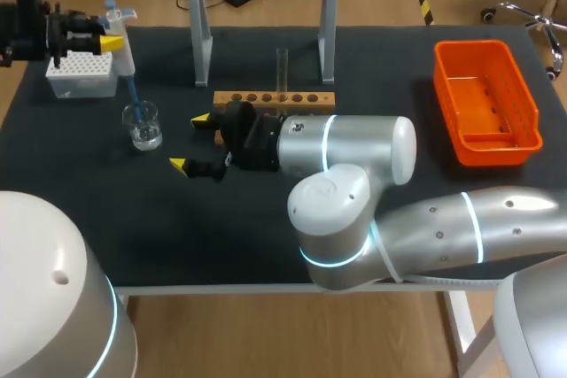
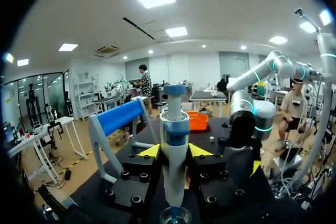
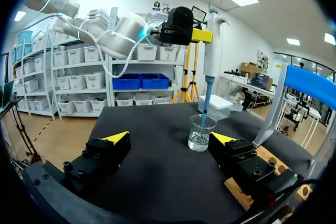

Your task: Invert the test tube, pick up the pipette, mount the tip to pipette, aspirate from beaker and dispense into the tube, eject the tip, return the pipette, and cap with the stopper.

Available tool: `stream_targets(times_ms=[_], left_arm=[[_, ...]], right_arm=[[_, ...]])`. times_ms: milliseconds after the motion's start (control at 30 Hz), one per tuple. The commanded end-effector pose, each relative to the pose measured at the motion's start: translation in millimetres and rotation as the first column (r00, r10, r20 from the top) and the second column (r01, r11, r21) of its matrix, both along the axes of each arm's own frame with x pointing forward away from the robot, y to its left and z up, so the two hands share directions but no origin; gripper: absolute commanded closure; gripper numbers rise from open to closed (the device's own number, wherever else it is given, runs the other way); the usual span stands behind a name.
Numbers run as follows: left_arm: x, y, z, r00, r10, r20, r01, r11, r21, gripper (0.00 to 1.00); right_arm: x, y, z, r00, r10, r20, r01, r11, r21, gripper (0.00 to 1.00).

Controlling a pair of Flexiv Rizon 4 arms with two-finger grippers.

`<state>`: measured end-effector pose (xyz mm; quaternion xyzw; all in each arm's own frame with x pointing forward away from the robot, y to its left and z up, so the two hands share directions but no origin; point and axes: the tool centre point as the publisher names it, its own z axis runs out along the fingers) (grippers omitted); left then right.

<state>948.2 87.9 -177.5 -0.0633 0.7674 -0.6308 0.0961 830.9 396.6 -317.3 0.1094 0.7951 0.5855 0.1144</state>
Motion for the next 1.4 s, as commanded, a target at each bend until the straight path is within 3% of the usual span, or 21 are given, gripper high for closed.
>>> stream_targets(times_ms=[33,600,1400], left_arm=[[2.0,2.5,-4.0,1.000,0.001,0.010,-0.001,1.000,-0.012,1.00],[3.2,9.8,-21.1,1.000,0.016,0.004,-0.016,1.000,-0.025,1.00],[2.9,10.9,-20.5,1.000,0.025,0.006,-0.025,0.999,-0.025,1.00]], right_arm=[[0.5,-0.5,0.8,1.000,0.003,-0.002,-0.003,1.000,-0.004,0.00],[0.5,-0.5,0.8,1.000,0.003,-0.002,-0.003,1.000,-0.004,0.00],[0.5,-0.5,0.8,1.000,0.003,-0.002,-0.003,1.000,-0.004,0.00]])
